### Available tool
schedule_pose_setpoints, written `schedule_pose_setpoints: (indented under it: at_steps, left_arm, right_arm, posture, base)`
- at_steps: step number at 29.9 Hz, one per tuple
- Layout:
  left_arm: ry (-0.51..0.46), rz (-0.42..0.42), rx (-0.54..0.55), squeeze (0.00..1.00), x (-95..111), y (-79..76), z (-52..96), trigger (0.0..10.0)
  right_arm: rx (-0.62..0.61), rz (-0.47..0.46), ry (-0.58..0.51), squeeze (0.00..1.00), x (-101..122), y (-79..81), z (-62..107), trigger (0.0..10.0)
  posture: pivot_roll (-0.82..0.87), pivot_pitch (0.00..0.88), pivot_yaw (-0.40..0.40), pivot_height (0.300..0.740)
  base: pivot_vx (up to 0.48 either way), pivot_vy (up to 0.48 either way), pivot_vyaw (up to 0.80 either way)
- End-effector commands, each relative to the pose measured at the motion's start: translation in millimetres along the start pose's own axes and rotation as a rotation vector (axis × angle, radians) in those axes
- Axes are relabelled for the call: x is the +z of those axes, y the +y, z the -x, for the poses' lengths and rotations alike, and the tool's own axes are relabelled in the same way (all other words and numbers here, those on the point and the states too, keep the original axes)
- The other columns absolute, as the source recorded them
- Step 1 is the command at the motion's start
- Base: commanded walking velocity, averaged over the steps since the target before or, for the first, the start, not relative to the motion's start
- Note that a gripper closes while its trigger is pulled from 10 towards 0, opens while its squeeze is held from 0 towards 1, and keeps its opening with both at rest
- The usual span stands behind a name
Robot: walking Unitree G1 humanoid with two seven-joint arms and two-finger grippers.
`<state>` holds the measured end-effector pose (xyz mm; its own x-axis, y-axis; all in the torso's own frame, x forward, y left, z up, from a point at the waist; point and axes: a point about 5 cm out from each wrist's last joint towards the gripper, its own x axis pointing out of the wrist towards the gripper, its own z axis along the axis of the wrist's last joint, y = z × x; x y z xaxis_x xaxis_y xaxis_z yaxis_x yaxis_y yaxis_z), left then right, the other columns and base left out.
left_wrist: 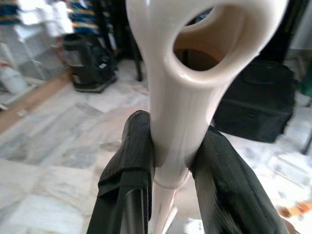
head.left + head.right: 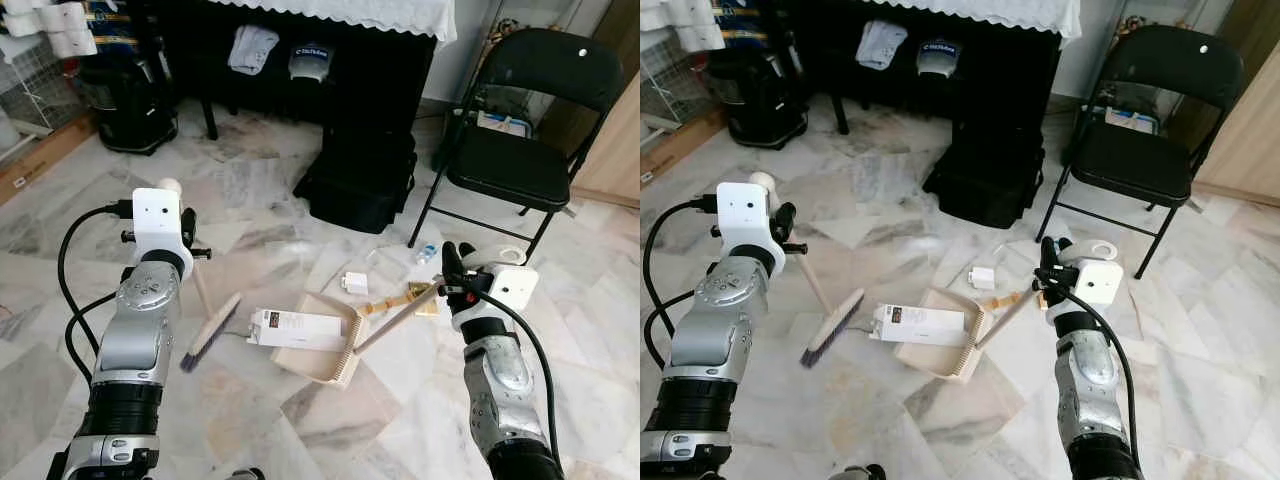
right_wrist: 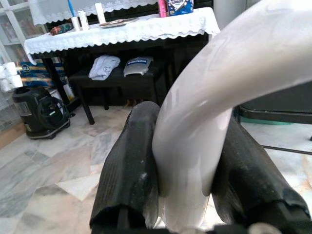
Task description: Sweep floor
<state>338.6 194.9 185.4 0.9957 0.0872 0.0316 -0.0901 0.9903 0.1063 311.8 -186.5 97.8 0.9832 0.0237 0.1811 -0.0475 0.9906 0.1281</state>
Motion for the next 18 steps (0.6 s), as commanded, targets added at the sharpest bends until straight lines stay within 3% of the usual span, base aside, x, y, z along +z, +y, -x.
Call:
schedule_pose_setpoints:
  at_steps: [1,12,15,17,18]
  left_arm:
    - [-0.040,0.042,-0.057,0.00,10,-10.2,-0.2,10.0]
    - [-0.062,0.150,-0.105,0.00,21,-17.2,-1.2,10.0]
    - [-0.067,0.135,-0.103,0.00,22,-16.3,-1.5,10.0]
    - [-0.087,0.018,-0.041,0.00,20,-9.8,-2.3,10.0]
    - [-0.087,0.018,-0.041,0.00,20,-9.8,-2.3,10.0]
  right_arm:
    - [0.001,-0.007,-0.090,0.00,20,-0.6,-8.9,10.0]
    - [0.001,-0.006,-0.092,0.00,21,-0.8,-11.1,10.0]
    - [0.001,-0.006,-0.092,0.00,21,-0.7,-11.3,10.0]
    - [0.005,-0.009,-0.095,0.00,21,0.7,-11.3,10.0]
    - [0.005,-0.009,-0.095,0.00,21,0.7,-11.3,10.0]
  posture:
    - [-0.02,0.073,-0.039,0.740]
    - [-0.01,0.061,-0.039,0.740]
    - [-0.01,0.057,-0.038,0.740]
    - [-0.01,0.047,-0.035,0.740]
    - [-0.01,0.047,-0.035,0.740]
  base:
    - [0.000,0.000,0.00]
    - [0.000,0.000,0.00]
    - [0.000,0.000,0.00]
    - [0.000,0.000,0.00]
    - [0.000,0.000,0.00]
